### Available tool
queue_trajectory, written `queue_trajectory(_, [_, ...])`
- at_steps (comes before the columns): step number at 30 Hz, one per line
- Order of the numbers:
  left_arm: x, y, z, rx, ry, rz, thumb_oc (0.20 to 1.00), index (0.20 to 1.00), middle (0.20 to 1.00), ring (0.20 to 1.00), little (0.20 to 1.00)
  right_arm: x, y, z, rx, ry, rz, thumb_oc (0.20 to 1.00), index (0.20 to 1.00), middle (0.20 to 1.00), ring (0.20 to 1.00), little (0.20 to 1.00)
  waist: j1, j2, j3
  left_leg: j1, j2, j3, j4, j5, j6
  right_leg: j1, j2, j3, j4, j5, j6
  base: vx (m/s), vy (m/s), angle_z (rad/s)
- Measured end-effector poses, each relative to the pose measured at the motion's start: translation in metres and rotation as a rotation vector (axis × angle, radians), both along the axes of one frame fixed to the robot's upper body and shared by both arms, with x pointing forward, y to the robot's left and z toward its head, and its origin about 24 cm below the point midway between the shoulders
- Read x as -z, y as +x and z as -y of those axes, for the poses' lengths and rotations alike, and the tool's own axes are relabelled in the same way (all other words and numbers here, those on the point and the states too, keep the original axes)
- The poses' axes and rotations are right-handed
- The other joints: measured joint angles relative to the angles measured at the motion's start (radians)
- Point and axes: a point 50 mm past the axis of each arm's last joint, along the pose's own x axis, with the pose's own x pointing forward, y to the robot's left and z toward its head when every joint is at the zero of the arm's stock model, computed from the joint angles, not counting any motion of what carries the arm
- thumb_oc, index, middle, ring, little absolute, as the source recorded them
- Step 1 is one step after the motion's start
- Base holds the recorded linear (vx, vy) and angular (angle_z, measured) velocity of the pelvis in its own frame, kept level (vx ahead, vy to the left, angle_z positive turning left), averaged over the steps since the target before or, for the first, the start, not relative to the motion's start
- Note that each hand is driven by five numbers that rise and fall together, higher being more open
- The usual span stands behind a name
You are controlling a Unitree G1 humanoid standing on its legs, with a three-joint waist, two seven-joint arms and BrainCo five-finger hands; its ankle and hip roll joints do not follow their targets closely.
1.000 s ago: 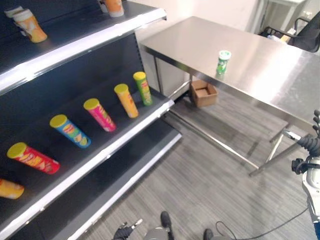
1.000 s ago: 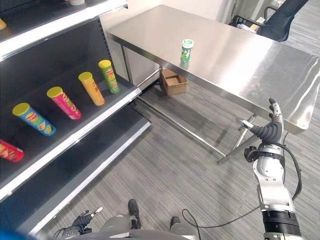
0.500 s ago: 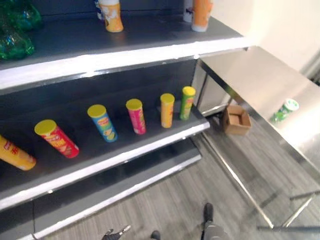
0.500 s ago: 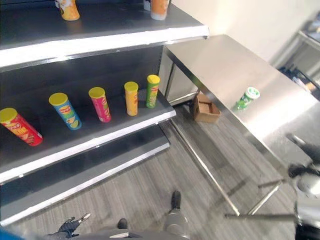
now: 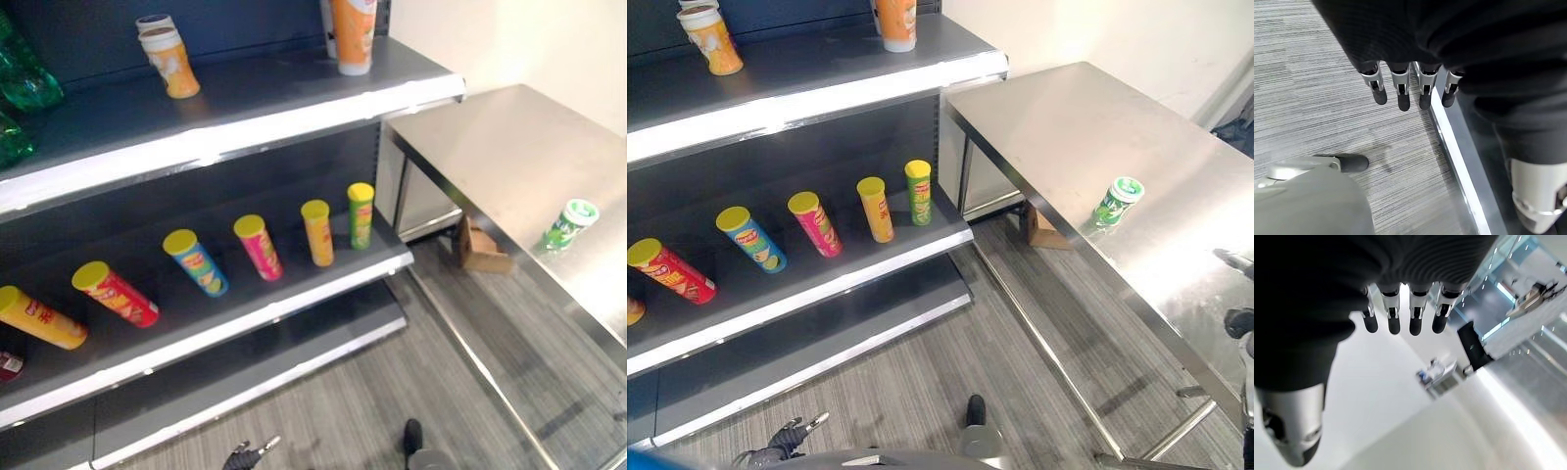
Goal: Put the goods on the table back onto the shelves and tidy them up.
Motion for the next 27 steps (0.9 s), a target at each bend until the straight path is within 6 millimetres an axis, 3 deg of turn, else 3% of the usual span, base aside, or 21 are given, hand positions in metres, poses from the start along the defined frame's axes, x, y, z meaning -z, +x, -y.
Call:
queue_trajectory(8, [0.003,-0.014,0.001,-0.003,-0.019,-0.032,1.000,1.000,1.000,1.000,1.000,0.014,0.020,-0.006,-0.082,0.099,-0.051,1.000,1.000,1.000,1.000,1.000,0.028,0.037,0.002,-0.021,0.019,-0.059,0.004,0.021,-0.017,0.016,0.015,-0.060,-0.002,-0.007,-0.008,0.02,-0.190,0.25])
queue_trajectory(10, [0.003,-0.015,0.004,0.008,-0.033,-0.035,1.000,1.000,1.000,1.000,1.000,0.006,0.033,-0.005,-0.094,0.097,-0.038,1.000,1.000,1.000,1.000,1.000,0.035,0.069,0.010,-0.033,0.025,-0.078,0.015,0.033,-0.034,0.034,0.021,-0.097,-0.002,-0.015,-0.017,-0.02,-0.163,0.39])
queue_trajectory(14, [0.004,-0.013,0.007,0.021,-0.044,-0.032,1.000,1.000,1.000,1.000,1.000,-0.003,0.037,0.005,-0.067,0.086,-0.054,1.000,1.000,1.000,1.000,1.000,0.049,0.096,0.015,-0.055,0.031,-0.079,0.022,0.038,-0.039,0.035,0.027,-0.114,-0.002,-0.018,-0.021,-0.04,-0.070,0.23])
queue_trajectory(16, [0.004,-0.010,0.009,0.034,-0.047,-0.028,1.000,1.000,1.000,1.000,1.000,-0.002,0.033,0.012,-0.039,0.086,-0.073,1.000,1.000,1.000,1.000,1.000,0.043,0.100,0.016,-0.086,0.047,-0.037,0.020,0.051,-0.022,0.034,0.016,-0.152,-0.001,-0.020,-0.023,-0.01,-0.052,0.56])
queue_trajectory(18, [0.004,-0.010,0.012,0.058,-0.050,-0.033,1.000,1.000,1.000,1.000,1.000,0.000,0.032,0.016,-0.014,0.094,-0.085,1.000,1.000,1.000,1.000,1.000,0.037,0.096,0.018,-0.098,0.074,0.054,0.012,0.059,-0.003,0.033,0.016,-0.163,-0.001,-0.020,-0.023,0.04,-0.049,0.36])
queue_trajectory(23, [0.005,-0.017,0.012,0.066,-0.048,-0.053,1.000,1.000,1.000,1.000,1.000,0.004,0.037,0.021,0.019,0.121,-0.094,1.000,1.000,1.000,1.000,1.000,0.039,0.091,0.020,-0.093,0.067,0.070,0.001,0.079,0.029,0.042,0.006,-0.160,-0.001,-0.022,-0.021,0.04,-0.043,0.13])
queue_trajectory(27, [0.005,-0.014,0.011,0.068,-0.047,-0.045,1.000,1.000,1.000,1.000,1.000,0.008,0.039,0.022,0.035,0.157,-0.098,1.000,1.000,1.000,1.000,1.000,0.045,0.092,0.020,-0.065,0.064,0.070,0.003,0.100,-0.002,0.071,0.003,-0.166,-0.007,-0.030,-0.012,0.02,-0.020,0.05])
